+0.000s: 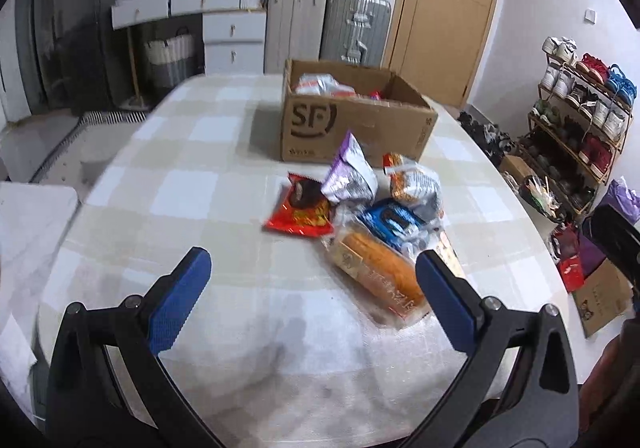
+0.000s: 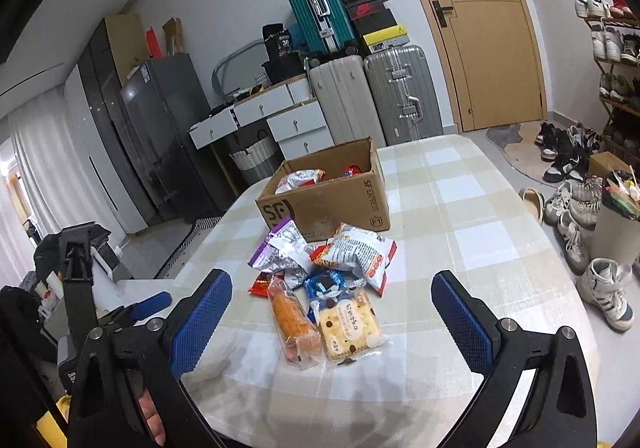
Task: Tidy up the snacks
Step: 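Move both tools back over the remaining snack pile, then grasp the long bread roll with the left tool while the right tool grasps the cracker pack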
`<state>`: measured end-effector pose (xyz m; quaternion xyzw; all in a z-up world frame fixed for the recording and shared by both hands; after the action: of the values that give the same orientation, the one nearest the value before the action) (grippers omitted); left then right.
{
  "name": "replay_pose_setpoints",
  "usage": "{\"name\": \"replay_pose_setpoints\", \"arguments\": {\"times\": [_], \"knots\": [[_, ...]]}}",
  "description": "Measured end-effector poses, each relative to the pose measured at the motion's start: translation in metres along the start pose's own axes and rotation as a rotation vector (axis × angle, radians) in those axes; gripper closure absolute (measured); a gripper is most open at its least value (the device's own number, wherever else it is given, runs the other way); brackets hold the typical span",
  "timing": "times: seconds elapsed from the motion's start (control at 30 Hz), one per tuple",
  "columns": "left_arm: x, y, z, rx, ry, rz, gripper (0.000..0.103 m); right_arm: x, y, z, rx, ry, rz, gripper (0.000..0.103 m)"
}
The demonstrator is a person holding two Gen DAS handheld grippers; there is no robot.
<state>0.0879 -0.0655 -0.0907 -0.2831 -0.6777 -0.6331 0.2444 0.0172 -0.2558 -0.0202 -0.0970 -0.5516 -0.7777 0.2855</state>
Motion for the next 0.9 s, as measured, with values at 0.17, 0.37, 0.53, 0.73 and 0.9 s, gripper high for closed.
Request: {"name": "replay_pose_setpoints", "arguments": {"times": [0.17, 0.37, 0.53, 0.73, 0.9], "knots": [[-0.034, -0.006, -0.013, 0.034, -0.058, 0.112, 0.001, -0.011, -0.004, -0.004, -0.002, -0.019, 0.039, 0.001], [-0.065, -0.008, -0.03, 0.049, -0.105, 0.195, 0.001, -0.018, -0.007, -0.012, -0.032, -0.024, 0.067, 0.001], [-0.081, -0.009, -0.042, 0.059, -0.107, 0.223, 0.001, -0.019, -0.008, -0.015, -0.055, -0.014, 0.072, 0.001], [-0.1, -0.013, -0.048, 0.101, -0.132, 0.271, 0.003, -0.019, -0.01, -0.02, -0.086, 0.005, 0.088, 0.001], [-0.116, -0.022, -0.05, 0.148, -0.205, 0.36, 0.034, -0.019, -0.011, -0.023, -0.104, 0.003, 0.09, 0.001]]}}
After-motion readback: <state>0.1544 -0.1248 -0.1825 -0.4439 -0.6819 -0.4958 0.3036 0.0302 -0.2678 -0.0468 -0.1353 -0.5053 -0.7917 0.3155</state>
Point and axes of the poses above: each gripper's, at about its wrist camera, not at the fingertips, and x roughly against the way its jaws point, z to its left, y to its top, the point moved 7 cm from there along -x, roughly the way its jaws point, and after that the axes turned 5 degrees about y, right-handed, at the moved point
